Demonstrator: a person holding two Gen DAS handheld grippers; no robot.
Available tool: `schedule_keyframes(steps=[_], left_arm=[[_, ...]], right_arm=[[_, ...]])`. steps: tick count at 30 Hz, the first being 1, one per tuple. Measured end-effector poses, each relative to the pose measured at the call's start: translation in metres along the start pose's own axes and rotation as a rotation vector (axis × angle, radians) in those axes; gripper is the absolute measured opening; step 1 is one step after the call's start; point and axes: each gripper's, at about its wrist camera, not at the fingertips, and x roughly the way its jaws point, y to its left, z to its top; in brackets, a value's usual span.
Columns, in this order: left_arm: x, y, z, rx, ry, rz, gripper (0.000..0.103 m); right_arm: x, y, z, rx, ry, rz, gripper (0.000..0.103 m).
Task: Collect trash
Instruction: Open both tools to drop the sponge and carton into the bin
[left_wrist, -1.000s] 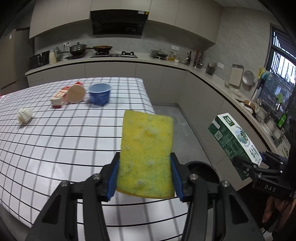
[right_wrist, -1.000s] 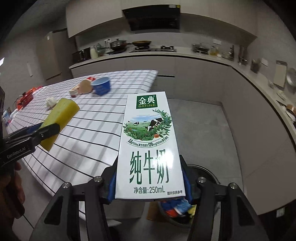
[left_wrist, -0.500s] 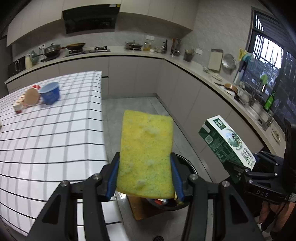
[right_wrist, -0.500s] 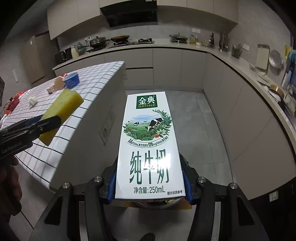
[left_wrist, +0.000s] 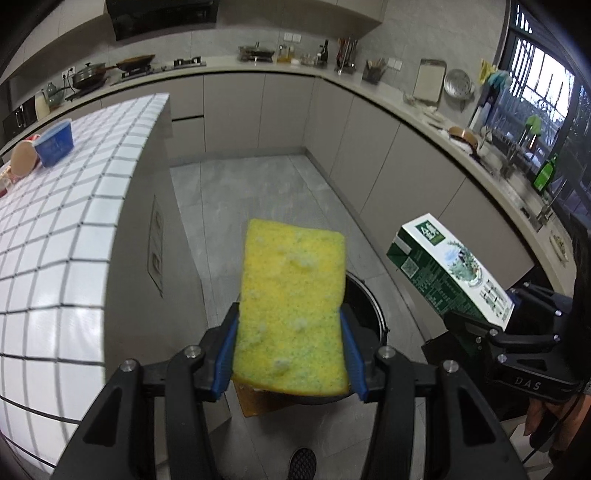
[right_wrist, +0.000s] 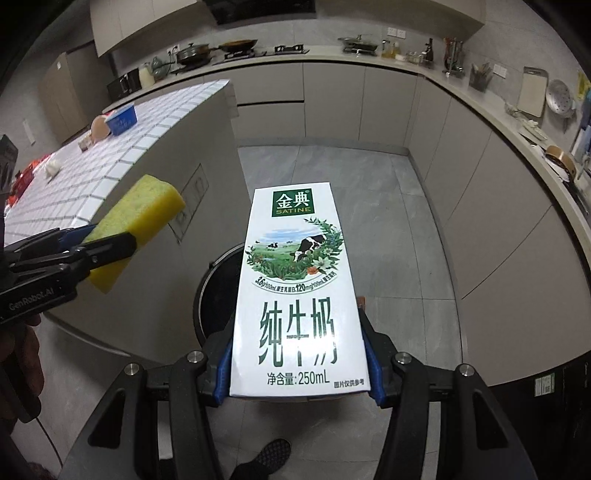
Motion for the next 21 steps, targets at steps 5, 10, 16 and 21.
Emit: schedule_keyframes(steps=[5,10,16,21], left_arm=[[0.024,-0.006,-0.009,-0.004,0.047,0.013,0.051],[0.055,-0.008,-0.018,-0.003,0.116,0.032,0.051],[0.085,-0.002,-0.024,-0.020,0.193,0.028,0.068],[0.084,0.007,-0.021,-0.040,0.158,0.092,0.086]], right_arm=[[0.024,-0.010,-0.004,-0.030,0.044,0.023,0.058],[0.064,-0.012,-0.009,-0.101,0.125,0.055,0.058],[0.114,-0.005,-0.009,-0.226,0.211,0.070,0.067],[0.134,-0.005,0.000,-0.334,0.174,0.007,0.103]])
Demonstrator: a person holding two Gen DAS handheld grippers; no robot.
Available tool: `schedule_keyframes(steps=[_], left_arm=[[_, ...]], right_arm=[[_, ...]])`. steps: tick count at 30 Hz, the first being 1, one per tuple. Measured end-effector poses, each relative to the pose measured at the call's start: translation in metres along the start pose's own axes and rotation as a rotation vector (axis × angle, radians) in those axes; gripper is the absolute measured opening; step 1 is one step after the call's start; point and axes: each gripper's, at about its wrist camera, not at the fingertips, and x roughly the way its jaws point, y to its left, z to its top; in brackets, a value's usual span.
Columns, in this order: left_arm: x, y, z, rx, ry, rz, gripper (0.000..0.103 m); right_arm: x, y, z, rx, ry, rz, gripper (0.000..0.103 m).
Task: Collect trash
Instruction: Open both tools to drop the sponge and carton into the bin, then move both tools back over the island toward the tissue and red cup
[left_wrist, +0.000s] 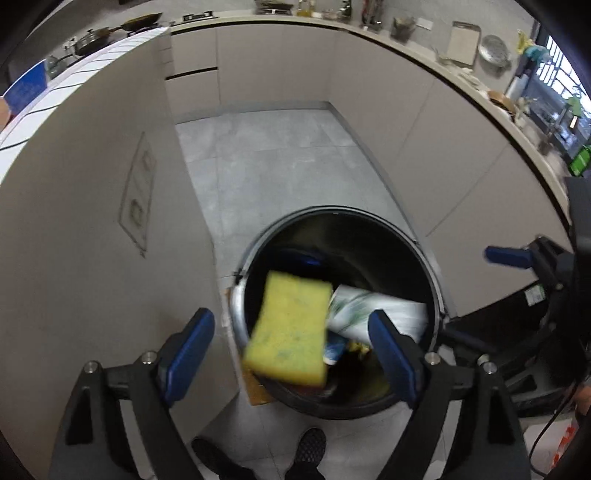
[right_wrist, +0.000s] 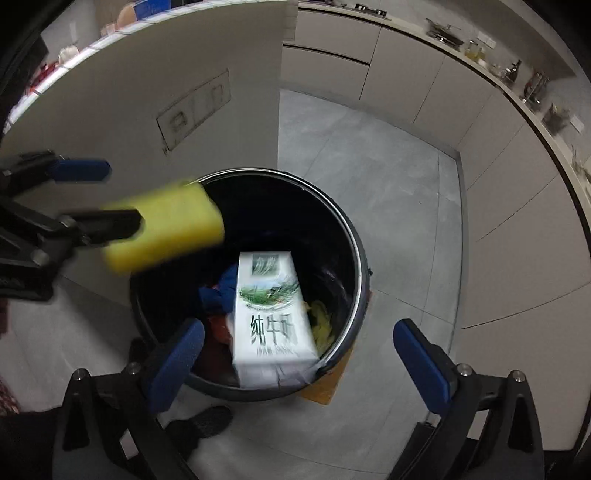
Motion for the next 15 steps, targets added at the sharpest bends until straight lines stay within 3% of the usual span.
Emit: schedule_keyframes(steps=[15], left_arm=[[-0.009,-0.008,0.006,0.024,-0.011,0.037,0.086]], right_arm=[[-0.018,-0.024,0.008,0.089,-0.036,-0.021,0.103]])
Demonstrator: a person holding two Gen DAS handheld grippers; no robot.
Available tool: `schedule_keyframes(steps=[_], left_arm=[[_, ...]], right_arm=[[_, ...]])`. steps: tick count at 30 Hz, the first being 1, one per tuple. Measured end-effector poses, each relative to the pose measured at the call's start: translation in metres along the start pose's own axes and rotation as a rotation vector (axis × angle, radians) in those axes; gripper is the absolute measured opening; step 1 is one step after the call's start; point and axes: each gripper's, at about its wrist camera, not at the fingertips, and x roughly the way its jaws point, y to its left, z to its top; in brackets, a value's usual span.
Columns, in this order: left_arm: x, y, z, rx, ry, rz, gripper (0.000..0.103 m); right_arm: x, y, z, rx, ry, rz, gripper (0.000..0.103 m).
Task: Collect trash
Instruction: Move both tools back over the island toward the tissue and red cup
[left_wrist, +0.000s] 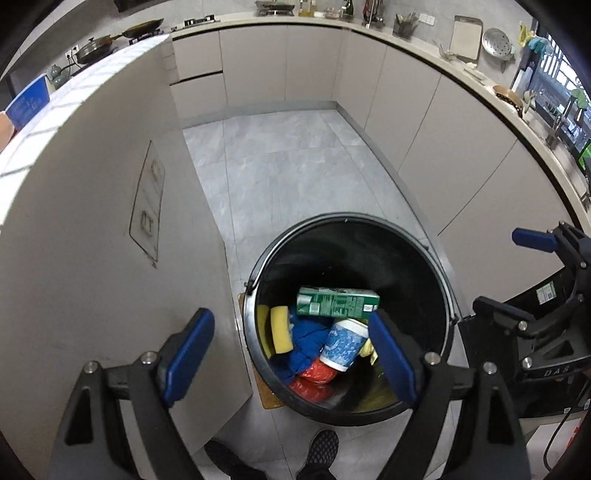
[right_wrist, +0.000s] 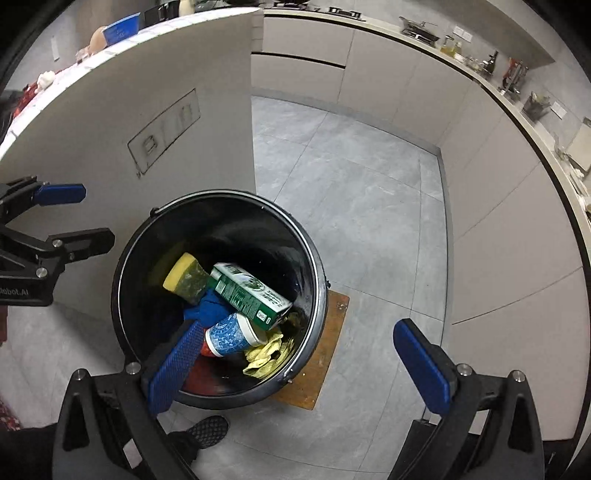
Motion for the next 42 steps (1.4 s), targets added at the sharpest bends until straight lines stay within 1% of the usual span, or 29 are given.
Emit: schedule_keyframes(steps=[4,11,23,29,35,39,41,42], left_arm=[[-0.016,-0.004,0.004,-0.001,-0.040,0.004,0.086],[-0.038,-0.001,0.013,-0.016,-0.100,0.010,0.086],[-0.084,0.015,0.002,-0.066,-0.201,0.029,0.086],[-0.099,0.031,-0.002,-0.102,-0.241,0.046,0.086],[-0.124,0.053,-0.007,-0.146,-0.296,0.073,0.086],[-0.143,0.076,-0.012,-0.192,-0.332,0.110,0.086],[-0.152,0.092,-0.015,-0.221,-0.347,0.140,0.086],[-0.156,0.101,-0.016,-0.235,-0.355,0.159,0.088]], right_arm=[[-0.018,-0.004,0.001,0.015,-0.030,-0.009,0.103],[-0.051,-0.003,0.014,0.025,-0.093,-0.024,0.103],[-0.099,0.016,0.026,0.029,-0.186,-0.029,0.103],[-0.117,0.036,0.037,0.032,-0.238,-0.010,0.103],[-0.134,0.061,0.051,0.005,-0.285,0.013,0.103],[-0.146,0.078,0.066,-0.011,-0.324,0.040,0.103],[-0.151,0.089,0.076,-0.015,-0.346,0.062,0.103],[-0.153,0.096,0.084,-0.018,-0.359,0.079,0.103]])
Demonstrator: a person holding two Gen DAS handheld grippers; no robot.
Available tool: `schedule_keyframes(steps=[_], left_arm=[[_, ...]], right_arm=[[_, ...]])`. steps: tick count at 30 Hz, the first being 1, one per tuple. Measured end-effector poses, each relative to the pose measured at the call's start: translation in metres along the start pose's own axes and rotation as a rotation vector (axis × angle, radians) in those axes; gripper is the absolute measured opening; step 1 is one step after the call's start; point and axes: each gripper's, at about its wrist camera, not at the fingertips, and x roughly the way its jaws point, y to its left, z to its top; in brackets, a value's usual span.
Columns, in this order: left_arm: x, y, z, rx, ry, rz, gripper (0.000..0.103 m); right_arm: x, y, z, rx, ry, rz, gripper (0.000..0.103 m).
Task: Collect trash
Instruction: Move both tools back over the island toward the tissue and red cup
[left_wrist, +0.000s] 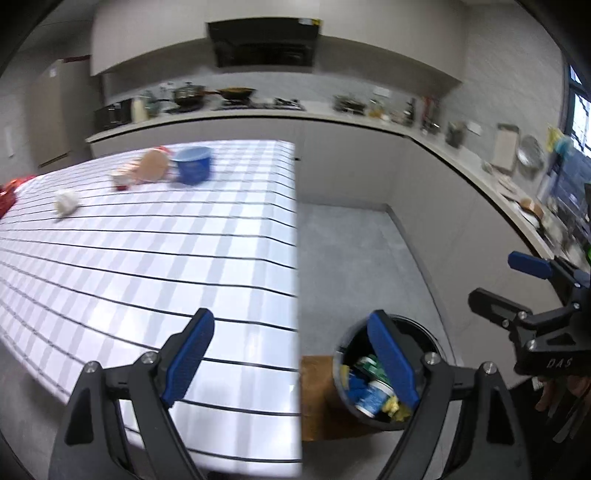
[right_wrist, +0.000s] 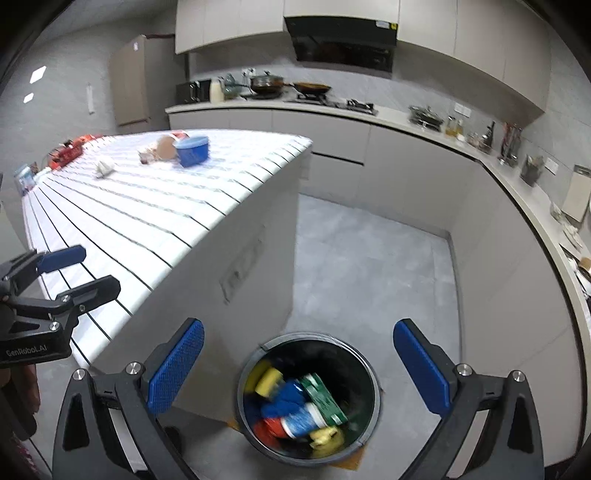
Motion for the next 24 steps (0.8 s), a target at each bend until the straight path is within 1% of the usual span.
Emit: schedule_keyframes(steps=[1,4,9,12,14,20,21,23,24], left_arm=[[-0.002,0.012,0.002,-0.014,-0.011,0.020,0.091],[-0.007,0.041,0.007,-0.050,-0.032,0.067,0.092],[-0.010,0.094,0.016,-0.094,-0.058,0.128,0.092],[-0.010,0.124,0.023,-0.112,-0.069,0.152,0.092],[-0.007,0.152,0.030,-0.132,-0.076,0.170,0.092],[0.007,0.221,0.047,-0.181,-0.071,0.199,0.092],[0.012,0.237,0.051,-0.186,-0.066,0.201,0.091],[0.017,0.254,0.056,-0.186,-0.063,0.207,0.091],[0.022,0.263,0.060,-0.186,-0.062,0.215,0.091]], right_arm=[[0.001,0.005,0.006,0.000,-0.007,0.012,0.103],[0.008,0.025,0.026,0.001,-0.023,0.062,0.103],[0.021,0.066,0.059,-0.018,-0.044,0.089,0.103],[0.031,0.093,0.079,-0.026,-0.050,0.110,0.103],[0.039,0.112,0.093,-0.037,-0.056,0.118,0.103],[0.068,0.164,0.132,-0.040,-0.078,0.159,0.103],[0.072,0.171,0.137,-0.041,-0.084,0.162,0.102],[0.088,0.190,0.153,-0.034,-0.093,0.174,0.096],[0.096,0.198,0.159,-0.030,-0.091,0.181,0.092]])
